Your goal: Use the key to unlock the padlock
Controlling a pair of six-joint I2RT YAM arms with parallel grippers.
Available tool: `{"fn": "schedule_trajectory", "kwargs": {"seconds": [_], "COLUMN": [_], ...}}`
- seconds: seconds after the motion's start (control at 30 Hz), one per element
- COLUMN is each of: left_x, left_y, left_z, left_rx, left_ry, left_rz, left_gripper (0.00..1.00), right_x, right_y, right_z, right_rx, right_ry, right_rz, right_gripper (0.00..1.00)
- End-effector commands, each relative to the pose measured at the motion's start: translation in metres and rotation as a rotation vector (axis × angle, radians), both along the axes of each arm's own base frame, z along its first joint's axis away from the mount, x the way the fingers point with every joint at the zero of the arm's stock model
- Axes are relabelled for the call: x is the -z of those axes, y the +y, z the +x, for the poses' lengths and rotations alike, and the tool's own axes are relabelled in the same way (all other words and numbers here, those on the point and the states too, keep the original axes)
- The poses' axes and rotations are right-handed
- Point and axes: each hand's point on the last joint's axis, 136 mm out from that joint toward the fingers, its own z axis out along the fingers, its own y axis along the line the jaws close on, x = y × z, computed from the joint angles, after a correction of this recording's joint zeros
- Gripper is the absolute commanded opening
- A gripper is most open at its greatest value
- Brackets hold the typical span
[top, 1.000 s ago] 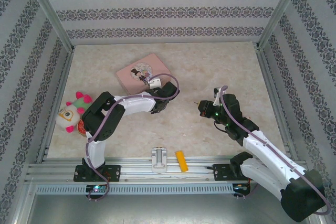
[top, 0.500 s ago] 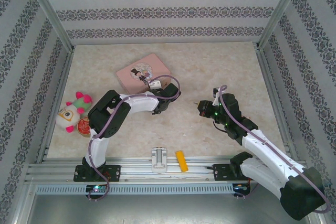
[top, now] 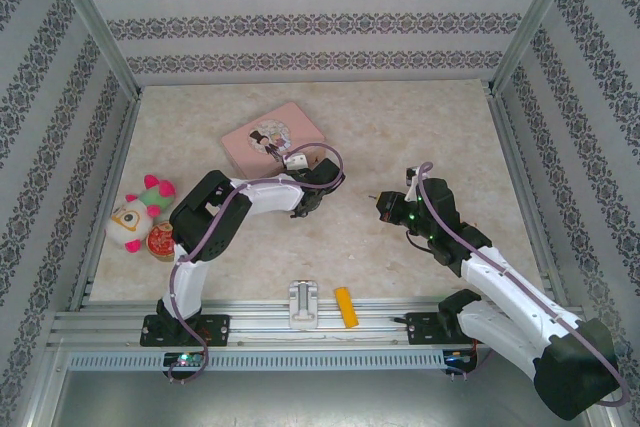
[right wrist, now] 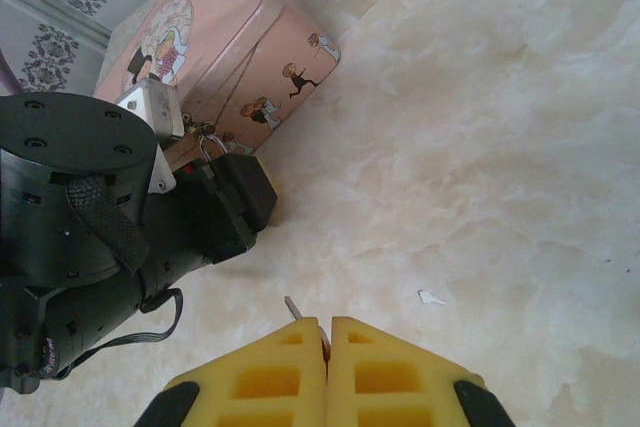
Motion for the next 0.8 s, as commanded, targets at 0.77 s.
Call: {"fn": "schedule_trajectory", "kwargs": {"seconds": [0.77], "left_x": [-0.026], "left_y": [-0.051], "left_z": [-0.04], "left_rx": [0.079], "left_ry": [0.083], "left_rz": [-0.55], "left_gripper": [0.04], "right_x": [0.05], "right_y": [0.08], "right_z": [0.015], "right_rx": [-0.115], "right_ry": [-0.004], "right_rz": [-0.088], "right_gripper": [0.0]}}
